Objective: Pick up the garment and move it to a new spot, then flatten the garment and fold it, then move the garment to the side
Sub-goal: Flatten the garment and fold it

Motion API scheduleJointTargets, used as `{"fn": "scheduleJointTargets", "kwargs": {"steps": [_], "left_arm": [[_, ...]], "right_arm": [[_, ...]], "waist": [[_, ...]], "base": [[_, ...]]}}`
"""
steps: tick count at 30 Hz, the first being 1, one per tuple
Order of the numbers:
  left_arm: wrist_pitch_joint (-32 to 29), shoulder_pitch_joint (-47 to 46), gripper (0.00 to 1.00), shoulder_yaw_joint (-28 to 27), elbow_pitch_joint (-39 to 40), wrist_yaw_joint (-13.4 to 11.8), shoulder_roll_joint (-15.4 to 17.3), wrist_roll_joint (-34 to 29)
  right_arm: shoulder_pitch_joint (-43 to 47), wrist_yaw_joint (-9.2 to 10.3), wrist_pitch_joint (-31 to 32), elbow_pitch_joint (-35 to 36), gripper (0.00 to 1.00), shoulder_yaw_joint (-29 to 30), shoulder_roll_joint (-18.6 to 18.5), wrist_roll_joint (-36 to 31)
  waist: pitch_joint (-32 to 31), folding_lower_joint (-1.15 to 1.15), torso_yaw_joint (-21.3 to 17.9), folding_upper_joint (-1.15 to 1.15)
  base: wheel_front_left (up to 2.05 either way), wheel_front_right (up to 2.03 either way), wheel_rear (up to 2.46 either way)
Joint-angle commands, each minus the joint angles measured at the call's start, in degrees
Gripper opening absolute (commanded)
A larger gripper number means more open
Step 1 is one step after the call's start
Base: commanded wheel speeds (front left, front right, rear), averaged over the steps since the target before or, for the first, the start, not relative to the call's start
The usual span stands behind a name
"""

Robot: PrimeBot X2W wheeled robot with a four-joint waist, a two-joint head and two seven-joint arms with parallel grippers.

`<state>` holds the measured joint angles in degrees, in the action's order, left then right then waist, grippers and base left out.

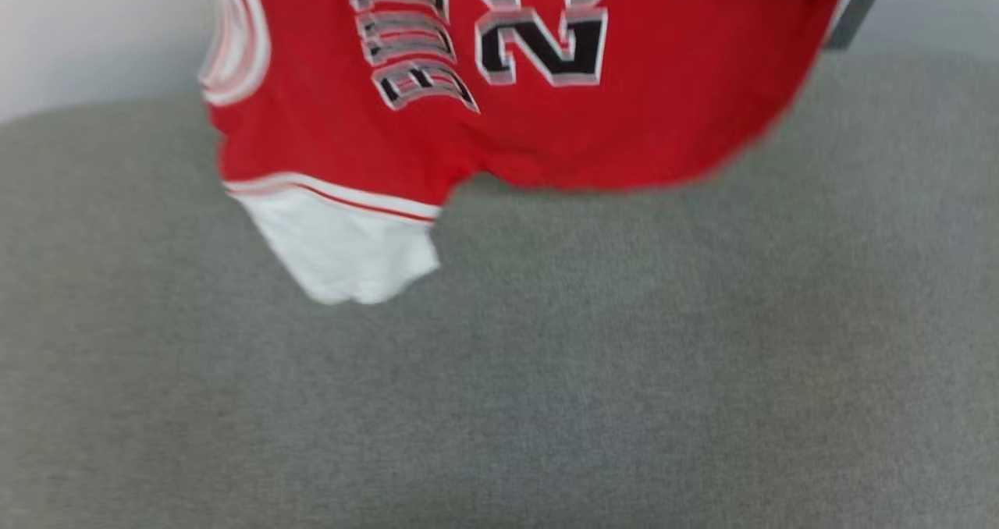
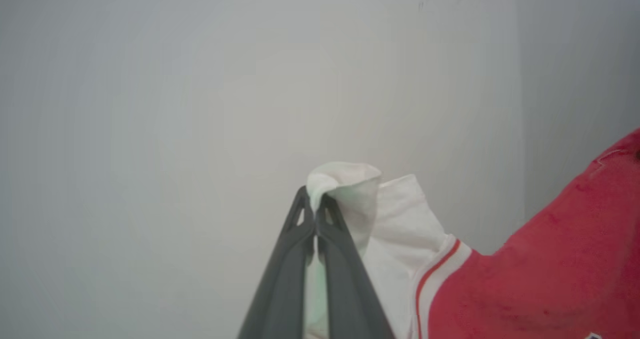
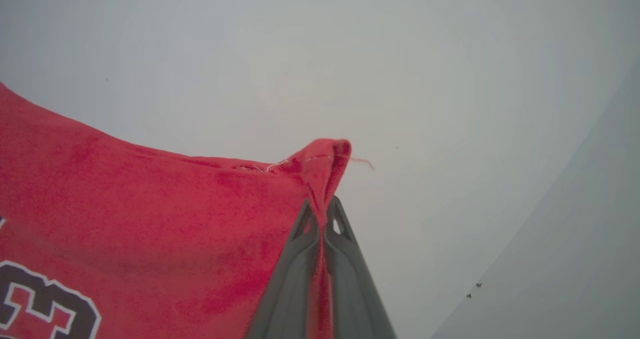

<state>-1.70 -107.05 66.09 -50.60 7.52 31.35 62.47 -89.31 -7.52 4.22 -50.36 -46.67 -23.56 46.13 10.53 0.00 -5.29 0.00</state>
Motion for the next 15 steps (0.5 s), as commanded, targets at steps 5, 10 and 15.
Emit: {"fn": "scheduleJointTargets", "kwargs": {"steps": [5, 10, 15], "left_arm": [[9.60, -8.20, 0.00, -0.83, -4.10, -1.13, -3.07, -4.55], [14.97, -17.57, 0.00, -1.21, -4.84, -0.45, -6.13, -7.94], [16.70, -21.27, 0.00, -3.91, -2.49, -0.05, -6.47, -8.19]], "right_arm": [[-6.95, 0.06, -16.35, -9.91, 0.00, 4.04, 5.63, -9.32], [-14.97, 0.06, -19.36, -10.13, 0.00, 10.38, 5.41, -19.97], [-12.34, 0.06, -19.26, -1.66, 0.00, 18.89, 3.92, -31.07]], "waist": [[15.31, 0.00, -4.60, 0.00], [24.58, 0.00, -2.77, 0.00], [31.07, 0.00, -0.48, 0.00]], "base": [[0.00, 0.00, 0.00], [0.00, 0.00, 0.00], [0.00, 0.00, 0.00]]}}
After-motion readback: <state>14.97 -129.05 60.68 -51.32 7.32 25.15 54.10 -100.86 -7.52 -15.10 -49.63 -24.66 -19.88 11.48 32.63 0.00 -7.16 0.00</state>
